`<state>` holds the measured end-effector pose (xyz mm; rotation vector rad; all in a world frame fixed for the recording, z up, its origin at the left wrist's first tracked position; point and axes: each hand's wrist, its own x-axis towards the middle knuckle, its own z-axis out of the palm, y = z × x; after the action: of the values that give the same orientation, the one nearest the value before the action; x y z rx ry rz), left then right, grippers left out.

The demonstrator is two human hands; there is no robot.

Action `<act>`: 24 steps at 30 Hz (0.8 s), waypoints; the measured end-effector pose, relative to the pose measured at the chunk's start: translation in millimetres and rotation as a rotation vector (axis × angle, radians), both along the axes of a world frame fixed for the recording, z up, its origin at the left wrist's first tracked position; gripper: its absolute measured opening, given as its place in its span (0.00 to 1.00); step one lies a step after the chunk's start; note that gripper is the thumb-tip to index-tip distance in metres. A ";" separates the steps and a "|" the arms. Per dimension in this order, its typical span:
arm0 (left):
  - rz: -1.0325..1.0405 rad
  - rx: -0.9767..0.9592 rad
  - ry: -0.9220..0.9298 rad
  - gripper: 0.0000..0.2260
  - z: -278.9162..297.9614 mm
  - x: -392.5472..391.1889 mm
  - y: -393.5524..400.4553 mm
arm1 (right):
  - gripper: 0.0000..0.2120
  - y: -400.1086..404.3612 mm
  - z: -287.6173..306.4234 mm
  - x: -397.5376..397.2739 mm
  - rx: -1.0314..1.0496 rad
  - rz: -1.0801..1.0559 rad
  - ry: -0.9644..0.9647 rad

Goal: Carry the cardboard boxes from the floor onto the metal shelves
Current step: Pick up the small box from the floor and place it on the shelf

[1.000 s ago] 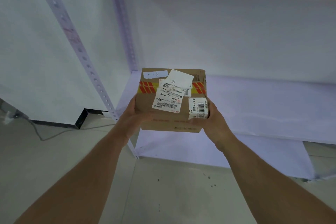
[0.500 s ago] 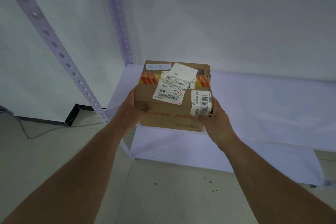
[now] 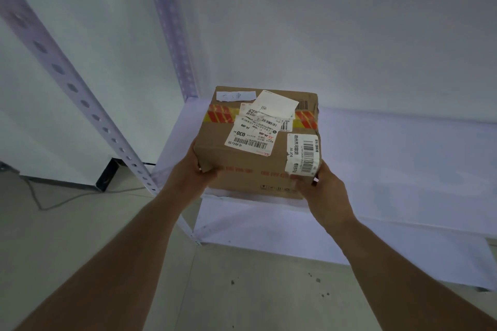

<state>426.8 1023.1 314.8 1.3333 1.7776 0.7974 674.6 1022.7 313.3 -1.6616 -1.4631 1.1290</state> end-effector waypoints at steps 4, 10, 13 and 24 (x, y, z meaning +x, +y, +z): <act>0.045 0.008 0.051 0.30 -4.8 2.2 10.1 | 0.25 13.7 -2.1 -1.0 0.017 -0.007 -0.012; 0.035 0.015 0.071 0.31 -6.8 0.5 22.9 | 0.26 27.3 -5.7 -1.7 0.029 -0.019 -0.052; 0.027 0.011 0.070 0.33 -5.9 -0.1 26.9 | 0.26 31.2 -6.0 -3.0 0.020 -0.021 -0.060; 0.124 0.039 0.000 0.43 -3.0 19.9 5.7 | 0.23 21.6 13.6 -6.0 -0.011 -0.003 -0.130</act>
<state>446.7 1028.8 311.8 1.2569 1.8683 0.9032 668.5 1044.4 326.9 -1.7731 -1.5363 1.0459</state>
